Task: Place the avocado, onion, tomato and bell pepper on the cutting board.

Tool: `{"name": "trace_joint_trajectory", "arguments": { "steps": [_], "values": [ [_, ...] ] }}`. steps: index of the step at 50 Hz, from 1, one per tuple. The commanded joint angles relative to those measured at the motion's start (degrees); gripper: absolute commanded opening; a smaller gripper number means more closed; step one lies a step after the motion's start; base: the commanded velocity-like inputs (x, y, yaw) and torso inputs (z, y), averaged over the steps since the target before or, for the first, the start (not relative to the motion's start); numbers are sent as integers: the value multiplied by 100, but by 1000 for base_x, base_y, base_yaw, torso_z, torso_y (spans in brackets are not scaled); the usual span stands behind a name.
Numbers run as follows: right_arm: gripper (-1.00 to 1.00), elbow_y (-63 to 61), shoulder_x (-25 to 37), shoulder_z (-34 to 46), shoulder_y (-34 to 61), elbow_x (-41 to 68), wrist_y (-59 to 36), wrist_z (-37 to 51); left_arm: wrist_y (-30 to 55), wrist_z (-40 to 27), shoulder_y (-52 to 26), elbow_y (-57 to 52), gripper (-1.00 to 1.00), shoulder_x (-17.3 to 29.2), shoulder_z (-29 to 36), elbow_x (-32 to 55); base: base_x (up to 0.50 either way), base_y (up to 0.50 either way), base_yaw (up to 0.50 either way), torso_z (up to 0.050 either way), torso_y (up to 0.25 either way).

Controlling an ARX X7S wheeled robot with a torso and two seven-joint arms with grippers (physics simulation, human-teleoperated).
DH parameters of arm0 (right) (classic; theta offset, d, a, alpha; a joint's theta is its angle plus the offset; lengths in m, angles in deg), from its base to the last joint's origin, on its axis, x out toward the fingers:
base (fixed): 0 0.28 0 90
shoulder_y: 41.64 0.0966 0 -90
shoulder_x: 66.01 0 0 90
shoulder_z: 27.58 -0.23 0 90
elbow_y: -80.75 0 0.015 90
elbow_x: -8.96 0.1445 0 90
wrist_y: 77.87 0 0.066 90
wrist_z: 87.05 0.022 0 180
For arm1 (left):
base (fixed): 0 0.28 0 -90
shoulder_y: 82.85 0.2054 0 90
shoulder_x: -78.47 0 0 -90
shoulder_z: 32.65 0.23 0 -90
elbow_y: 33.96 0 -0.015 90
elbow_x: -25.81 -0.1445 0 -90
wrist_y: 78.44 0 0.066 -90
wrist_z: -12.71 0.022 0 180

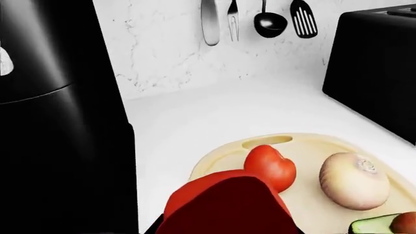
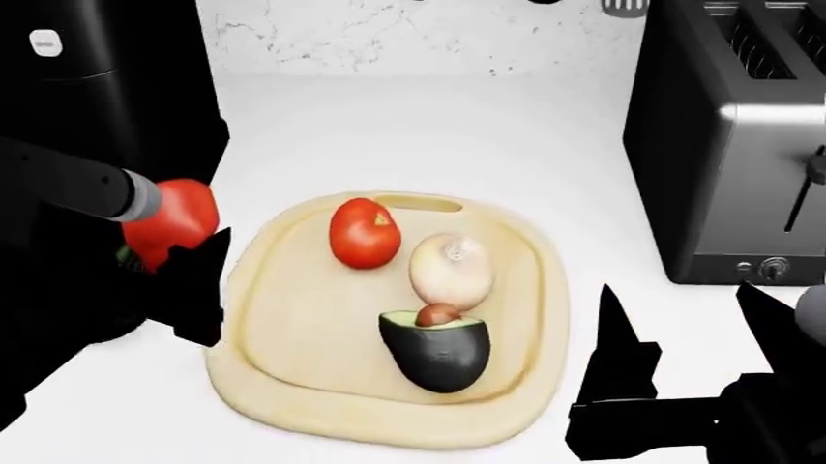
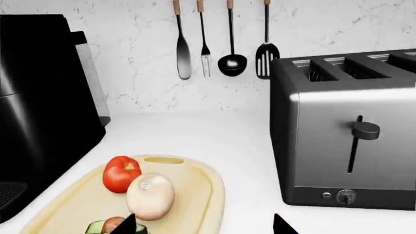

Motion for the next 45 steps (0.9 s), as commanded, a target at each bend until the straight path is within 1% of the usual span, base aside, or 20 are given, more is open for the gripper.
{"name": "trace_joint_trajectory", "arguments": {
  "steps": [1, 4, 9, 14, 16, 23, 29, 35, 38, 42, 43, 45],
  "values": [
    [100, 104, -16, -31, -16, -234, 38, -37, -191, 52, 88, -49, -100, -70, -32, 72, 500, -62, 0, 0, 0],
    [100, 112, 12, -51, -21, -231, 39, -29, -191, 60, 100, -65, -100, -101, 2, 82, 415, -38, 0, 0, 4],
    [100, 103, 6, -44, -51, -203, 38, -4, -148, 264, 183, -87, -100, -169, 312, -15, 0, 0, 0, 0, 0],
    [100, 94, 6, -35, -48, -168, 36, 39, -114, 397, 84, 53, -100, -321, 552, -131, 0, 0, 0, 0, 0],
    [100, 74, 35, -42, -43, -130, 19, 73, -106, 591, 16, 77, -100, -348, 766, -260, 0, 0, 0, 0, 0],
    [100, 36, 28, -107, -188, -153, 63, 21, -77, 858, -204, 449, -100, -448, 1010, -437, 0, 0, 0, 0, 1],
    [100, 21, 46, -140, -254, -125, 74, 2, -166, 1174, -394, 978, -100, -576, 1142, -583, 0, 0, 0, 0, 0],
    [100, -34, 110, -291, -325, -1, 108, 61, -260, 1551, -618, 1619, -100, -727, 1466, -906, 0, 0, 0, 0, 0],
    [100, -29, 149, -300, -281, 70, 97, 112, -240, 1650, -655, 1700, -100, -762, 1595, -966, 0, 0, 0, 0, 0],
    [100, -2, 101, -225, -277, -26, 111, 63, -228, 1657, -656, 1694, -100, -775, 1612, -952, 0, 0, 0, 0, 0],
    [100, 6, 88, -198, -273, -48, 110, 53, -222, 1662, -664, 1693, 100, -771, 1619, -953, 0, 0, 0, 0, 0],
    [100, 18, 90, -191, -273, -61, 114, 36, -174, 1666, -686, 1646, 100, -763, 1634, -924, 0, 0, 0, 0, 0]
  ]
}}
